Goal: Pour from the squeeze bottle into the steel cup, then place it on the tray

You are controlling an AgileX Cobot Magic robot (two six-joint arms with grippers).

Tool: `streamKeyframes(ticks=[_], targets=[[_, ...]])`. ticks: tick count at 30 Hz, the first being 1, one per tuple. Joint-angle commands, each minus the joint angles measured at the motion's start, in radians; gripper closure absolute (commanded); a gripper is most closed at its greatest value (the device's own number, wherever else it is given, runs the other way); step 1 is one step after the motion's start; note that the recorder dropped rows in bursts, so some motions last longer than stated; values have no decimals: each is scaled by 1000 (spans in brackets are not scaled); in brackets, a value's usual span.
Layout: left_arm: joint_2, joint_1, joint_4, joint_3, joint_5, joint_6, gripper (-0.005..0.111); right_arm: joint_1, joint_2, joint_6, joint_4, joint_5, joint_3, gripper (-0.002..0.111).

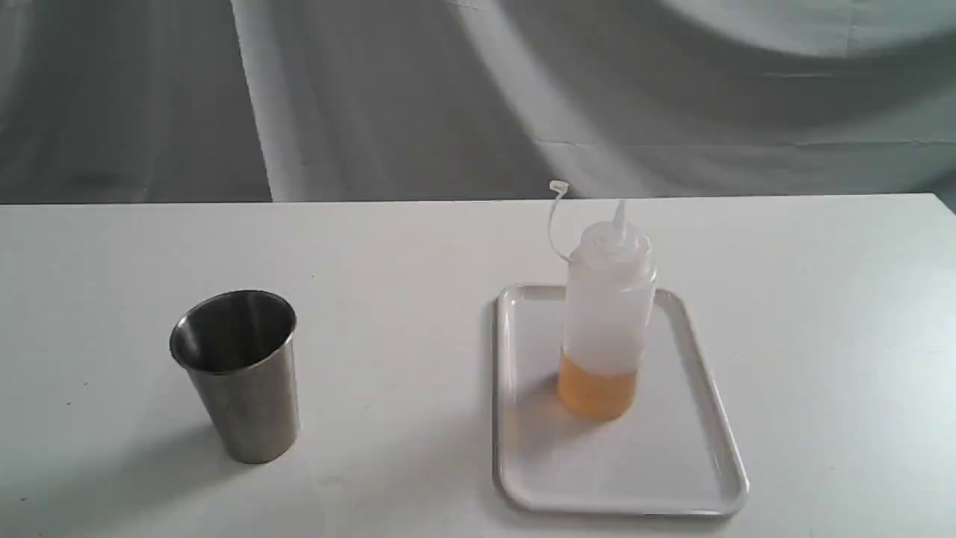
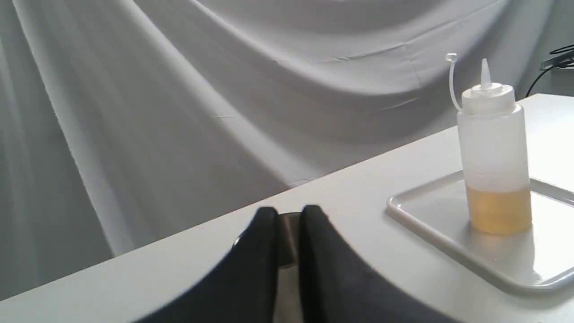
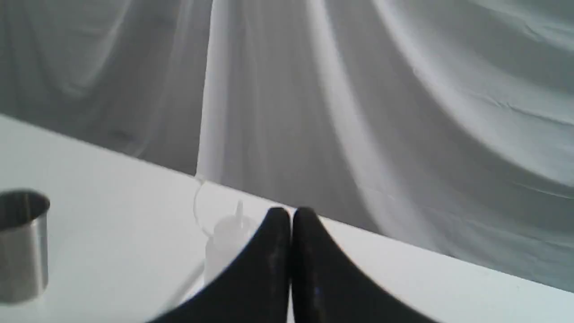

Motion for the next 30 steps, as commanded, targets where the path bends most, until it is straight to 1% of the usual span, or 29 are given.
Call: streamKeyframes(ticks=[1, 4, 7, 10, 15, 24, 26, 30], targets=[[3, 2, -2, 4, -3, -3, 98, -89, -45, 7, 149, -193, 94, 108], [3, 2, -2, 4, -3, -3, 98, -162, -102, 5, 258, -328, 209, 108], [3, 2, -2, 4, -3, -3, 98, -211, -166, 2, 277, -350, 314, 108], [3, 2, -2, 4, -3, -3, 98, -235, -222, -7, 277, -388, 408, 108], [3, 2, -2, 4, -3, -3, 98, -238, -293, -29, 270, -468, 537, 108], [3, 2, -2, 4, -3, -3, 98, -238, -355, -34, 218, -476, 687, 108], [3, 2, -2, 4, -3, -3, 98, -238, -355, -34, 210, -480, 699, 108], [3, 2, -2, 4, -3, -3, 98, -238, -355, -36, 109, -447, 699, 108]])
